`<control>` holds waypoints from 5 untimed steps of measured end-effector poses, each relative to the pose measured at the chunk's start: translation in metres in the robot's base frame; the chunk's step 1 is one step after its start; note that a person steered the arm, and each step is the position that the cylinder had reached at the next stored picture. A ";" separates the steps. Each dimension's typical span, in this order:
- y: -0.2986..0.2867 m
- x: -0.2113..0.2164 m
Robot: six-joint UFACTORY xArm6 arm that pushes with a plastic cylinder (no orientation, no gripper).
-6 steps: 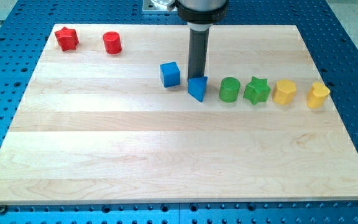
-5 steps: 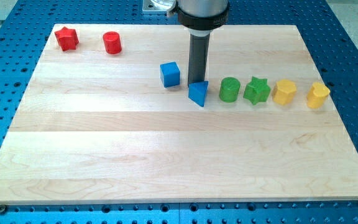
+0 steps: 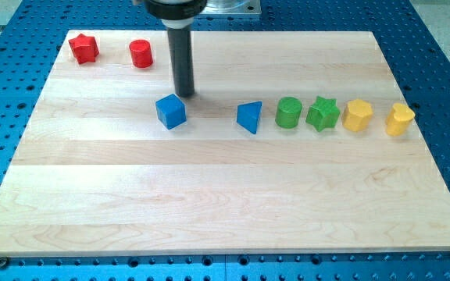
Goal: Push the blue cube left to the blue triangle
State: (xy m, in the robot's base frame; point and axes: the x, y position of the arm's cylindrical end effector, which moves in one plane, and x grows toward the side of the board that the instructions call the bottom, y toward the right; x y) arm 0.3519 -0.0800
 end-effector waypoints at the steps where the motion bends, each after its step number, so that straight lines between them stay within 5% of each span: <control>1: -0.055 0.042; 4: 0.010 0.064; 5: -0.005 0.132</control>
